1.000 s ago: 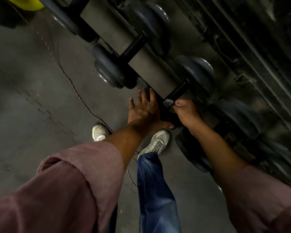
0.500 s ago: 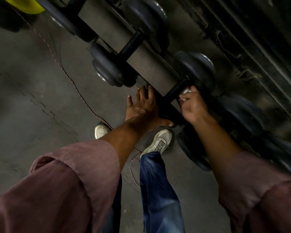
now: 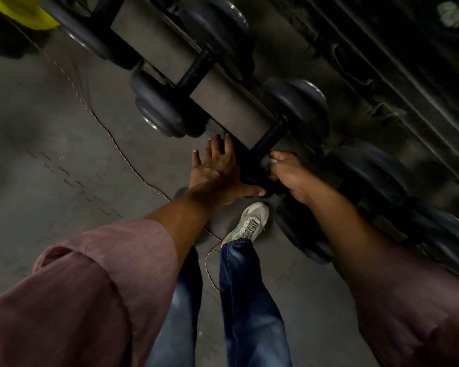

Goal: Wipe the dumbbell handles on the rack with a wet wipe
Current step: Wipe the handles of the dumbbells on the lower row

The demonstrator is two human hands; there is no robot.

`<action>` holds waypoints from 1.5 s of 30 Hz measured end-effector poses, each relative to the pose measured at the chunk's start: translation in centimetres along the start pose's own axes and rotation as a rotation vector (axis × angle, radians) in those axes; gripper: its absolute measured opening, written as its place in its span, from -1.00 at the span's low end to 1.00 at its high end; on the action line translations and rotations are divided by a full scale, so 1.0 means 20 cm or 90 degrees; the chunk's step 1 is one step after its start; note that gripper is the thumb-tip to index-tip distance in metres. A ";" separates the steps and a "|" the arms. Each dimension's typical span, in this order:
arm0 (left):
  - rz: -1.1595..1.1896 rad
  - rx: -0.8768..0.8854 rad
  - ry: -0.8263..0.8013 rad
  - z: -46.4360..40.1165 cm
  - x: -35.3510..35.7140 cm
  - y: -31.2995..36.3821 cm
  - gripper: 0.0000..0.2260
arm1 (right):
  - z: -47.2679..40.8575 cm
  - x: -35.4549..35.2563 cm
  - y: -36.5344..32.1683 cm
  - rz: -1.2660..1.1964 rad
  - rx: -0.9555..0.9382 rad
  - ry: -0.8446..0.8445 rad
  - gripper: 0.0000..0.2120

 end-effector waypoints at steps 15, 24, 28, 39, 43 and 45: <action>-0.029 0.013 0.000 -0.01 0.01 -0.01 0.29 | 0.01 0.08 -0.09 -0.339 0.017 0.171 -0.47; -0.004 0.000 -0.021 0.01 -0.03 0.01 0.31 | 0.04 0.10 -0.04 0.141 0.068 0.214 -0.66; -0.010 0.028 -0.052 0.01 -0.06 -0.01 0.25 | 0.13 0.11 -0.07 0.041 0.058 0.227 -0.69; -0.054 0.080 -0.065 -0.03 -0.06 -0.05 0.19 | 0.27 0.12 -0.07 -0.016 -0.092 0.214 -0.67; -0.055 0.085 -0.056 -0.04 -0.04 -0.05 0.18 | 0.22 0.15 -0.09 0.240 -0.143 0.207 -0.56; -0.065 0.084 -0.047 -0.04 -0.04 -0.05 0.18 | 0.17 0.15 -0.09 0.343 -0.188 0.195 -0.61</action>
Point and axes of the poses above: each hand's wrist, its own z-axis away from the middle knuckle, its own x-axis out of the palm, y = z × x, the point moved 1 cm from there along -z, towards the middle knuckle, and after that the axes turned 7 degrees about -z, right-handed, at the moved point
